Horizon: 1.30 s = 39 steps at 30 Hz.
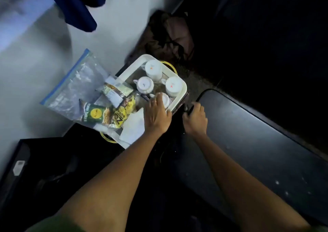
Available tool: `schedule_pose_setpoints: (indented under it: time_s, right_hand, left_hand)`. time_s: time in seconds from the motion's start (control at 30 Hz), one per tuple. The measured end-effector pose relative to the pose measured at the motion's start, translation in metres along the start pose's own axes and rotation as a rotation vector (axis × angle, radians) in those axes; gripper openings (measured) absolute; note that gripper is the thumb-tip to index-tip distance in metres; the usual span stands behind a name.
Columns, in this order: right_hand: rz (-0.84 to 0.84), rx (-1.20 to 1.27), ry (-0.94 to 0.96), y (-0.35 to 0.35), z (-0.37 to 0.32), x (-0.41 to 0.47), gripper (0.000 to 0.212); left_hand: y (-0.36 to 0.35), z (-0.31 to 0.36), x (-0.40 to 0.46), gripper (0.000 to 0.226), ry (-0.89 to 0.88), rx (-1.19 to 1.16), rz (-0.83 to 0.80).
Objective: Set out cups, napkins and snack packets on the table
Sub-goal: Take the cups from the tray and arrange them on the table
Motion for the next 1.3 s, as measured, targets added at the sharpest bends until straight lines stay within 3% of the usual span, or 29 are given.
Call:
schedule_pose_setpoints:
  time_s: [0.2, 0.43, 0.87, 1.13, 1.3]
  right_hand:
    - [-0.009, 0.005, -0.016, -0.035, -0.018, 0.041, 0.049]
    - [-0.097, -0.004, -0.015, -0.057, -0.027, 0.065, 0.070]
    - [-0.326, 0.296, -0.339, -0.084, -0.017, 0.063, 0.078]
    - [-0.197, 0.559, -0.339, -0.067, -0.020, 0.056, 0.059]
    - [-0.126, 0.704, -0.506, -0.050, -0.023, 0.039, 0.049]
  left_hand:
    - [-0.020, -0.005, 0.048, 0.062, 0.010, -0.008, 0.015]
    - [-0.050, -0.012, 0.066, 0.056, 0.119, -0.024, -0.119]
    - [-0.061, -0.016, 0.079, 0.048, 0.248, -0.123, -0.232]
    - [-0.041, -0.011, 0.063, 0.040, 0.274, -0.164, -0.066]
    - [-0.022, 0.000, 0.045, 0.042, 0.342, -0.237, 0.035]
Point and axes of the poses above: each hand's wrist, its own x-axis towards the middle knuckle, its own y-axis out of the back of the hand, z = x × y, the point moved 8 cm from there along x, towards the middle knuckle, and after that the axes turned 12 degrees about z, right-handed, at the moved point
